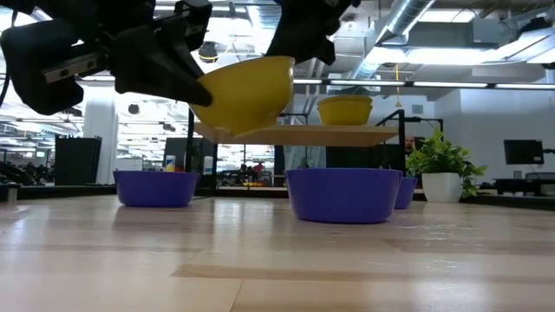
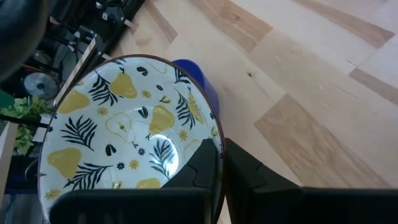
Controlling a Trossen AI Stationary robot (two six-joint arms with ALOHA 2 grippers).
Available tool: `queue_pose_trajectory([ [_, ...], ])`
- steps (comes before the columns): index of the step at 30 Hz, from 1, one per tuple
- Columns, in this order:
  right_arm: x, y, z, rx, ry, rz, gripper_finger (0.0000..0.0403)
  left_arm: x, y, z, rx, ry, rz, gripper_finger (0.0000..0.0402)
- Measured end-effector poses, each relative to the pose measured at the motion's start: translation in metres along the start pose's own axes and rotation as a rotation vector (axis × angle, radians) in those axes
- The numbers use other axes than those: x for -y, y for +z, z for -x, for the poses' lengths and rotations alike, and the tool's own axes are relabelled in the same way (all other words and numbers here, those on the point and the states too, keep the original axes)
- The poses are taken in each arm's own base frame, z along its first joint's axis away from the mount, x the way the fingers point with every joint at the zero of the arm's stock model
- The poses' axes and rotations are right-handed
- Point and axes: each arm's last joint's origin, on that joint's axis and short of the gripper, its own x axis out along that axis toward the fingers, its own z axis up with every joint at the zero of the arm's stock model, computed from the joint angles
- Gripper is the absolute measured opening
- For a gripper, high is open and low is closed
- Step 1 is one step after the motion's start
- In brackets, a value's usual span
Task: Pick & Place Mini bowls
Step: Stack the yellow patterned bowl on top of the yellow patterned bowls on the shelf
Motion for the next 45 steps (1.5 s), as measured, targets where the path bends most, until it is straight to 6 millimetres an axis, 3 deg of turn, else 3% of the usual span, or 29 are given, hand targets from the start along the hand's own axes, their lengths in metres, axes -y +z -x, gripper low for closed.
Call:
queue_pose_trajectory([
  [7,-0.011,-0.003,0.005,-0.002,0.030,0.044,0.0094,0.000,0.001,0.000,0.009,0.006,0.005,0.0011],
  [23,-0.010,-0.008,0.005,-0.058,0.028,0.022,0.0150,-0.004,0.003,0.000,0.039,0.030,0.026,0.0010],
  [45,-0.002,-0.012,0.005,-0.137,0.040,-0.052,0.0109,-0.024,0.006,-0.005,0.086,0.116,-0.026,0.0012],
])
